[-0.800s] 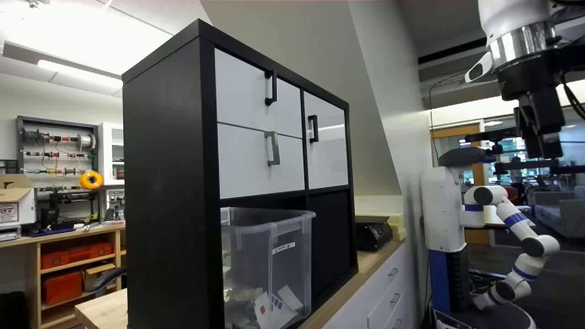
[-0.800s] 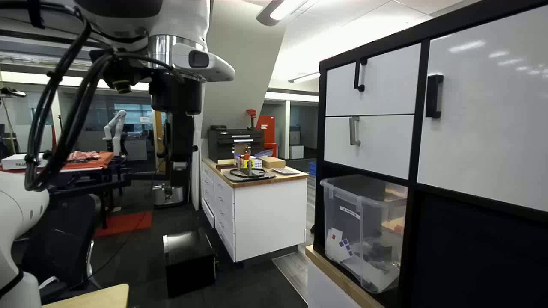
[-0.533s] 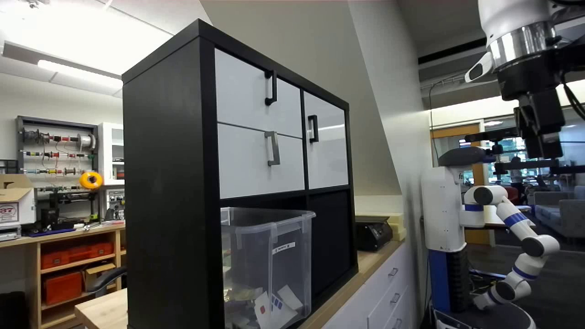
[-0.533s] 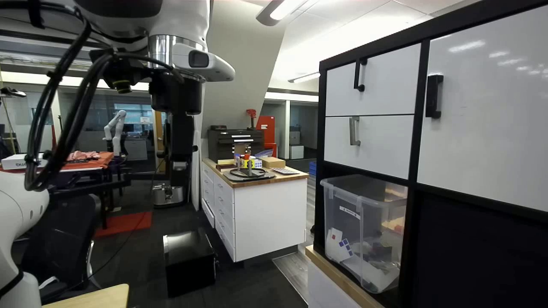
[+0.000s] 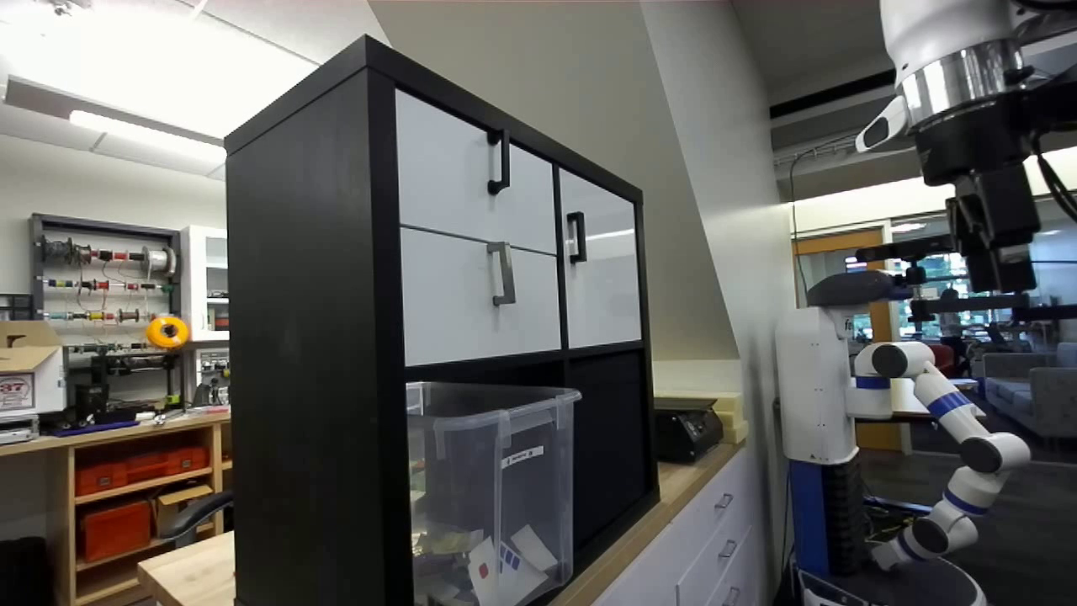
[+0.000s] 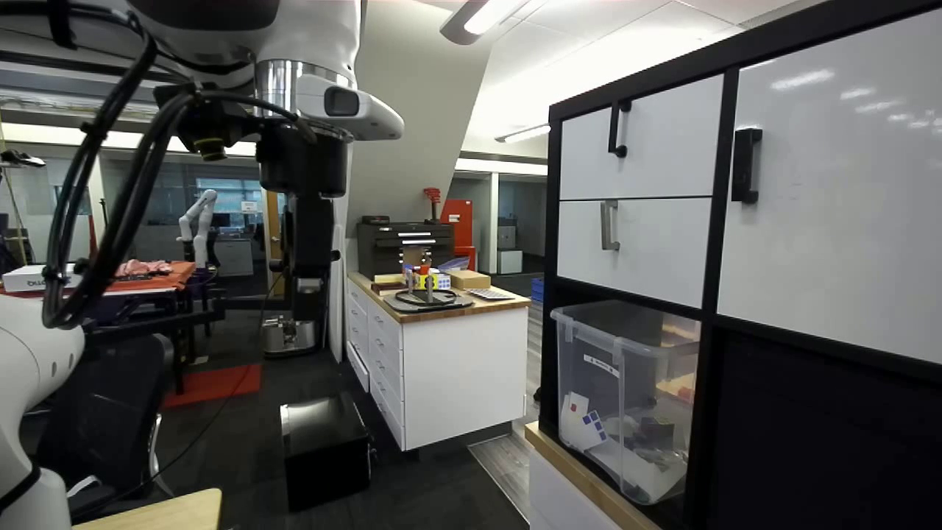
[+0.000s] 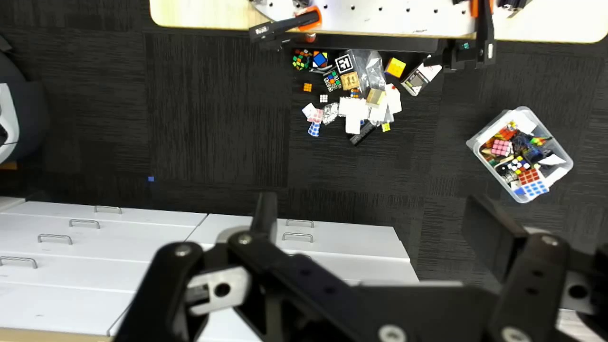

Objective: Partially pull out the box from the shelf

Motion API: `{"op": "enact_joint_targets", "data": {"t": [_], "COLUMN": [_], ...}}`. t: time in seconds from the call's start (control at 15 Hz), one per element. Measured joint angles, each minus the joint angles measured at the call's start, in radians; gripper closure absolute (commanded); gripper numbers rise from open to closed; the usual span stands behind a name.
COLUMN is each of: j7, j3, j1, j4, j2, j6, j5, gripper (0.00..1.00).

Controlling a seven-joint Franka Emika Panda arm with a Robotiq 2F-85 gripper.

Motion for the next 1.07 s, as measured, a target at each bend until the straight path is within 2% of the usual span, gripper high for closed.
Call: {"op": "enact_joint_targets", "data": {"t": [0.47,1.07], "j7": [0.0,-0.029], "j3": [0.031,0.044], "j1": [0.028,0.105], "j4": [-0.001,0.01], "j2": [0.061,0.282], "j6": [0.045,0.339], "j5": [0.0,0.02], "gripper": [0.0,0.0]}}
